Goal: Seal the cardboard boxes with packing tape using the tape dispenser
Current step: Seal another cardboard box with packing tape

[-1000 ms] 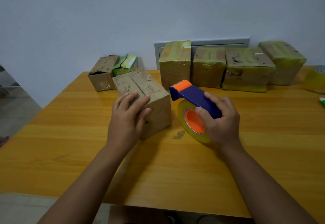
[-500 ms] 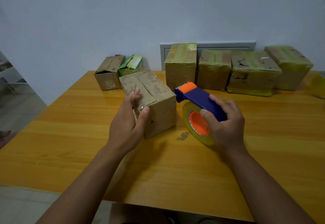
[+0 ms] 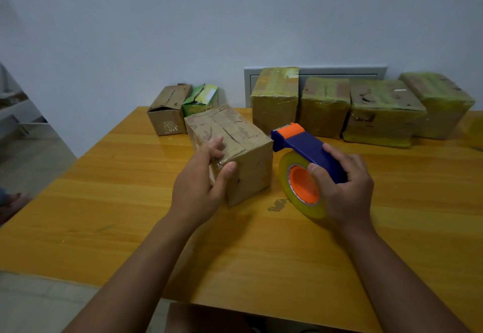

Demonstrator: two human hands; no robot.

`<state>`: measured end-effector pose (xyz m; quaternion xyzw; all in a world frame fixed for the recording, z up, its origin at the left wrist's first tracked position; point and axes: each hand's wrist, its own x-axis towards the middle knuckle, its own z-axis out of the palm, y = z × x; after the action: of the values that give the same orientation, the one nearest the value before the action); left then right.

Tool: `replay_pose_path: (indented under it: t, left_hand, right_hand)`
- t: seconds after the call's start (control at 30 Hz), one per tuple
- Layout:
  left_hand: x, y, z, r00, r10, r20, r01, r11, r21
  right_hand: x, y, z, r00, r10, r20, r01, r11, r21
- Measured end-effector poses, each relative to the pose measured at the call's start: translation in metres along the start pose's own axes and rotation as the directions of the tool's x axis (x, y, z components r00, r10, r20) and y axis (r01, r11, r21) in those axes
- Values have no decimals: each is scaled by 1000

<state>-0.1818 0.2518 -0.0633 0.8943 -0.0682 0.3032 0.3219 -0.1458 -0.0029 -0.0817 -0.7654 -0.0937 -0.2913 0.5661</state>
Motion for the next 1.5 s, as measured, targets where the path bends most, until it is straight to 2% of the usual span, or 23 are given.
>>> replay_pose_path:
  t: [0.13,0.23,0.33,0.53,0.73,0.87,0.97,1.1,1.33,1.4,1.5]
  left_hand:
    - [2,-5,-3,998,54,16,-55,998,37]
    - [7,-7,-14,992,61,110,-57,998,-32]
    - [12,-12,-27,976,124,177,-110,990,-88]
    - [20,-6,-10,972,220,78,-226,971,73]
    - [18,-11,-8,962,255,99,-256,967,2]
    - [21,-6,0,947,321,1,-319,941,117]
    - [25,-1,2,927,374,22,-371,909,188]
    - [29,-2,-4,909,410,80,-418,894,164]
    - [36,11,-11,899,406,162,-437,839,323]
    - [34,24,-11,935,306,179,-352,858,375]
    - [43,48,2,973,44,225,-151,861,486]
  right_hand:
    - [1,0,0,1000,17,-8,-17,1000,14]
    - [0,-1,1,1000,19,-4,-19,999,28]
    - [0,-1,0,1000,25,-13,-25,999,23]
    - [1,-2,-1,999,36,-19,-35,999,38]
    - [4,0,-2,995,82,-61,-77,994,75]
    - [3,0,-1,994,90,-57,-85,993,85]
    - [3,-1,-2,993,98,-61,-92,991,97]
    - [4,-2,-2,991,113,-69,-105,988,111]
    - [4,-2,-2,993,102,-61,-95,989,114]
    - [4,-2,-2,993,104,-63,-95,988,123]
    - [4,-3,-2,993,103,-55,-96,988,119]
